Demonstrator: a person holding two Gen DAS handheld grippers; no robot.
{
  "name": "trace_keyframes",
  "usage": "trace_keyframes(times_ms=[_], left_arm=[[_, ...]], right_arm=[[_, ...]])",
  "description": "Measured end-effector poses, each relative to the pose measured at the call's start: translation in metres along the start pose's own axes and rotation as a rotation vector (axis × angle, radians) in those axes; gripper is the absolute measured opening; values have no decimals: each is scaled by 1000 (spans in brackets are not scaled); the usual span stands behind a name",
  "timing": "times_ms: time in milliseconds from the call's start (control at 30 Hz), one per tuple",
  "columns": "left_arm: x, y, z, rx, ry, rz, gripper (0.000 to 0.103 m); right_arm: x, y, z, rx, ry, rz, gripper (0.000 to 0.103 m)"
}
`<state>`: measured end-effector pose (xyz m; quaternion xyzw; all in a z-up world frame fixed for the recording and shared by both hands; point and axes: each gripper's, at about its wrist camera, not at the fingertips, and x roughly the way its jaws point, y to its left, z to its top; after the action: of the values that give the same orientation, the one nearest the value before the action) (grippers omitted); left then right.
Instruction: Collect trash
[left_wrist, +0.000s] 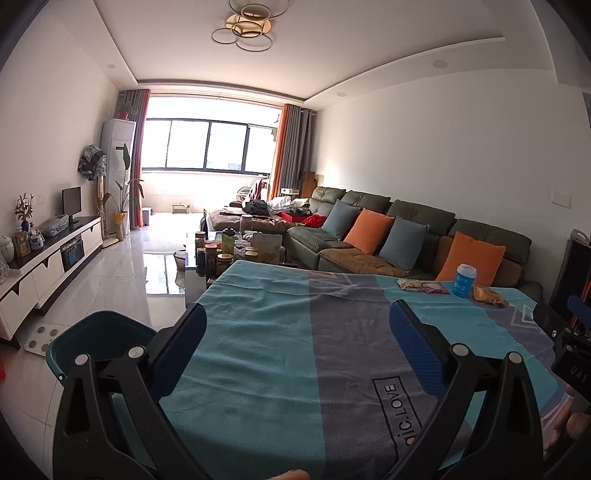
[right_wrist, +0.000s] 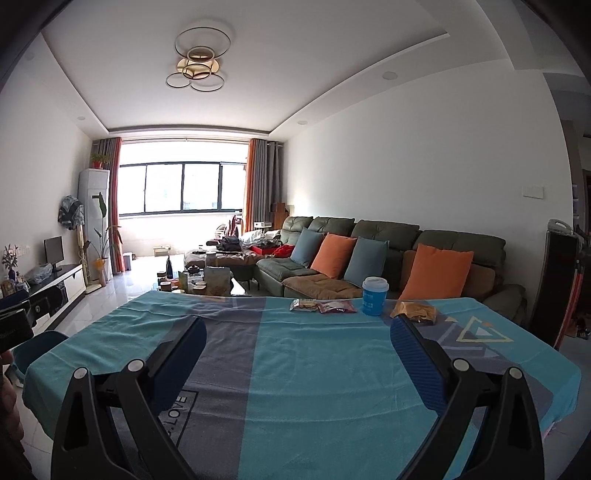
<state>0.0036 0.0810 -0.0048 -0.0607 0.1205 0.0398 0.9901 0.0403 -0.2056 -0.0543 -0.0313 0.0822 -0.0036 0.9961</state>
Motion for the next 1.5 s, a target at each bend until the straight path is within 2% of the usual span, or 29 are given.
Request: trace_keyframes(times_ms=[167, 467, 767, 1500], left_arm=[[-9, -6, -7, 23, -33, 2, 97], [-3, -11, -14, 28, -32, 41, 97], [5, -14, -19, 47, -11, 17, 97], [5, -14, -23, 46, -13, 20, 98]], right_arm=[[-4, -2, -3, 21, -13, -14, 96], [-4, -7, -2, 28, -11, -34, 96], [-1, -3, -1, 10, -7, -25, 96], [-1, 0, -3, -23, 16, -31, 96]])
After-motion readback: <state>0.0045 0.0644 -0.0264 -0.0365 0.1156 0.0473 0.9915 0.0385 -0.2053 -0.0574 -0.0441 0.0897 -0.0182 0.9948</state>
